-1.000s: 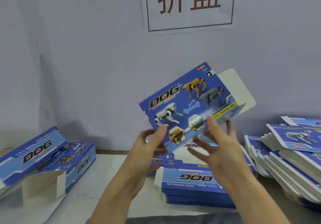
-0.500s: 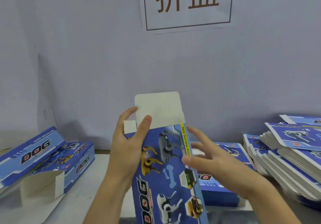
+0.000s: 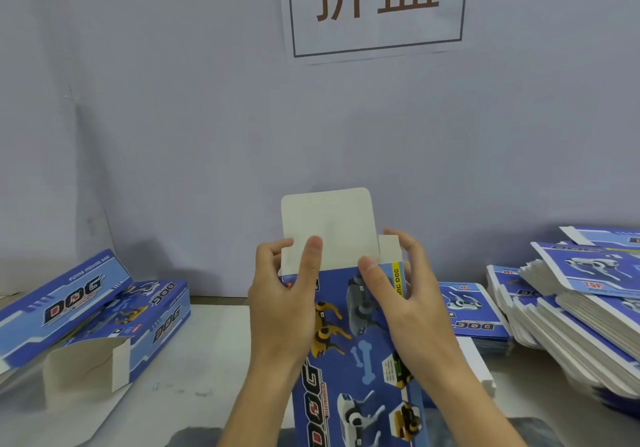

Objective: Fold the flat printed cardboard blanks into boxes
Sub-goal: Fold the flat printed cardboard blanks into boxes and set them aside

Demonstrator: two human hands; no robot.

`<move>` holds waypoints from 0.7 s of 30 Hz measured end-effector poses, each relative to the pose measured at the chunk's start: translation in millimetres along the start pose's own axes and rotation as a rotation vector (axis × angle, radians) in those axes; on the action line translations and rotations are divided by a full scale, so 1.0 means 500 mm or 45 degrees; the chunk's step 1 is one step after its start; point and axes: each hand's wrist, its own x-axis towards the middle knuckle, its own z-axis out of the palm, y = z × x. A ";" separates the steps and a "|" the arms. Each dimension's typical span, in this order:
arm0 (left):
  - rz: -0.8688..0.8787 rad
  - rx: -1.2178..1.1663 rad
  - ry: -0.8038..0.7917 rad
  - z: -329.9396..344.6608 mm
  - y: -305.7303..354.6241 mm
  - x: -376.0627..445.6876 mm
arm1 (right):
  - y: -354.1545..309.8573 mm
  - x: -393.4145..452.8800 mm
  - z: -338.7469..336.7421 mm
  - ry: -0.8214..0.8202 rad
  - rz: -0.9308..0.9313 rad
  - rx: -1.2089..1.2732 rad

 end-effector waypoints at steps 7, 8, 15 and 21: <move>-0.203 0.059 -0.012 -0.013 -0.023 0.001 | 0.000 -0.001 0.001 0.019 0.133 -0.057; -0.206 0.078 -0.030 -0.013 -0.022 0.001 | 0.000 0.002 -0.002 0.024 0.165 -0.043; -0.407 -0.279 -0.229 -0.008 -0.001 0.005 | 0.013 0.019 -0.018 0.149 0.328 0.058; -0.331 -0.302 -0.196 -0.006 -0.002 0.004 | 0.006 0.016 -0.019 0.024 0.254 0.157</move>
